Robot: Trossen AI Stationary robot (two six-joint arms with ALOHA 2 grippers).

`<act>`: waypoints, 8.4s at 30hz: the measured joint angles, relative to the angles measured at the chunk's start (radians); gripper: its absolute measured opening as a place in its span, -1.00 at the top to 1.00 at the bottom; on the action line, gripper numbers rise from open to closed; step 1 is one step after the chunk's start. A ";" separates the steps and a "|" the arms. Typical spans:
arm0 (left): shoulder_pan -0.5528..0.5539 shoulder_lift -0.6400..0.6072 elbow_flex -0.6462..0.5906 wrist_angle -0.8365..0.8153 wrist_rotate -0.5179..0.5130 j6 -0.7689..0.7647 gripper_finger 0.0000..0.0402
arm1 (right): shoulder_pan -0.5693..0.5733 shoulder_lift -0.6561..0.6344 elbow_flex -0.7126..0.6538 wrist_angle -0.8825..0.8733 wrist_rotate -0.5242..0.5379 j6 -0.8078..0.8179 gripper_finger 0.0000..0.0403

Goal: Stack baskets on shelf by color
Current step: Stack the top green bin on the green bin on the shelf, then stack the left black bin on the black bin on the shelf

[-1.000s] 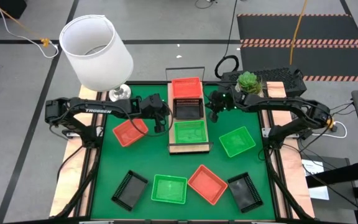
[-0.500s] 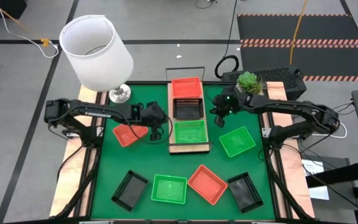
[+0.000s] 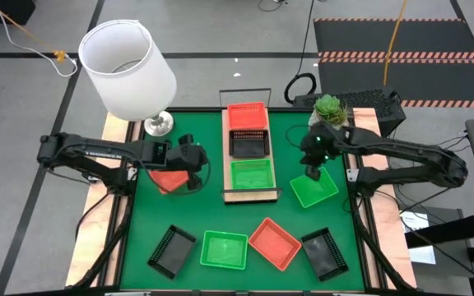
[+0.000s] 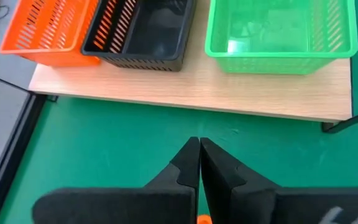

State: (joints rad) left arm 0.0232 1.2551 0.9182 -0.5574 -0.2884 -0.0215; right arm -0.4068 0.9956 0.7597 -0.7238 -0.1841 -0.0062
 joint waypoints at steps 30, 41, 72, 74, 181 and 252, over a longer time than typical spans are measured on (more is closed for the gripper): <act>-0.058 0.007 -0.014 -0.068 -0.001 -0.008 0.92 | 0.608 -0.068 -0.112 -0.248 0.055 0.413 0.38; -0.058 0.007 -0.014 -0.029 0.000 -0.003 0.92 | 0.673 -0.001 -0.112 -0.253 0.158 0.437 0.49; -0.058 0.007 -0.014 0.070 0.000 0.019 0.92 | 0.623 0.090 0.340 -0.364 0.634 0.430 0.92; -0.058 0.007 -0.014 0.080 0.000 0.018 0.91 | 0.600 0.116 0.378 -0.309 0.634 0.359 0.92; -0.058 0.007 -0.014 0.090 0.000 -0.003 0.92 | 0.450 0.496 0.564 -0.036 0.150 -0.076 0.88; -0.265 -0.107 -0.010 -0.115 0.023 -0.225 0.92 | 0.395 0.272 0.267 -0.180 0.429 0.154 0.73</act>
State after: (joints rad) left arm -0.2416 1.1479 0.9083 -0.6721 -0.2649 -0.2465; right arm -0.0116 1.2679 1.0263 -0.9042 0.2449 0.1481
